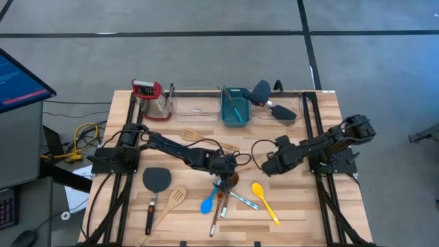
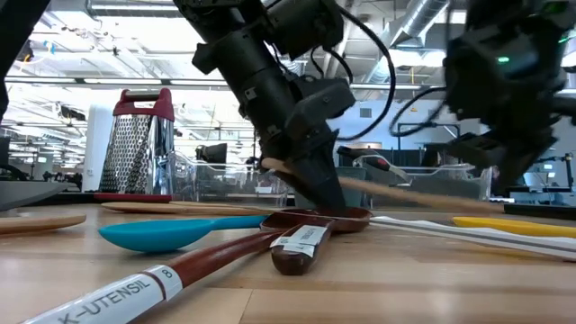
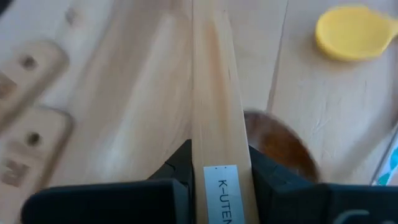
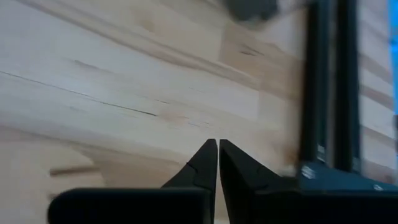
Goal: Pick & Place Kitchen Items
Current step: Put the brown spork into the left transparent bin
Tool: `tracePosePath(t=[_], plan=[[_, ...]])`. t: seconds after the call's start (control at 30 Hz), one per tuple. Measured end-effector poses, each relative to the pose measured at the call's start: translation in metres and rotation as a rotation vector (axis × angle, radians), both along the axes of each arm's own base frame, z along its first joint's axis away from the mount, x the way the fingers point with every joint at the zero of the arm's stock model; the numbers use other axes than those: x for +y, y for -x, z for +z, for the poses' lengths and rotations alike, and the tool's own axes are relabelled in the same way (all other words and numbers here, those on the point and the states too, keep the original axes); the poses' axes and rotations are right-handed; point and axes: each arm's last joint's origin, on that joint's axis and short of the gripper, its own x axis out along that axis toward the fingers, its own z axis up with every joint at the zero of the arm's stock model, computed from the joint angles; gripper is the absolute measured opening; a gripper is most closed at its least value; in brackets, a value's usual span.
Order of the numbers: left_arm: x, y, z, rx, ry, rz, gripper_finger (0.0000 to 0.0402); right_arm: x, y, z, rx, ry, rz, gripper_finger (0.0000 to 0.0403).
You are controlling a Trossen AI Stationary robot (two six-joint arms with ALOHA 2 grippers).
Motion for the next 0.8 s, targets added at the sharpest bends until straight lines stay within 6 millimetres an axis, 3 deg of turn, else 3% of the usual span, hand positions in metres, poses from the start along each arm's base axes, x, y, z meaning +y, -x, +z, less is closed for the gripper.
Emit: tracePosePath(t=[0.17,0.37,0.67,0.8], plan=[[0.002,0.003,0.021,-0.045,-0.066,-0.002,0.006,0.012,0.01,0.005,-0.017,0.047,-0.022,0.0002],[0.006,0.012,0.06,-0.123,-0.179,0.01,0.006,0.02,0.013,0.006,-0.054,0.053,-0.011,0.0003],[0.019,0.052,0.121,-0.104,-0.368,0.119,0.006,0.024,0.014,0.006,-0.074,0.053,-0.004,0.0002],[0.022,0.062,0.132,-0.093,-0.385,0.134,0.0051,0.025,0.014,0.005,-0.077,0.051,-0.003,0.0002]])
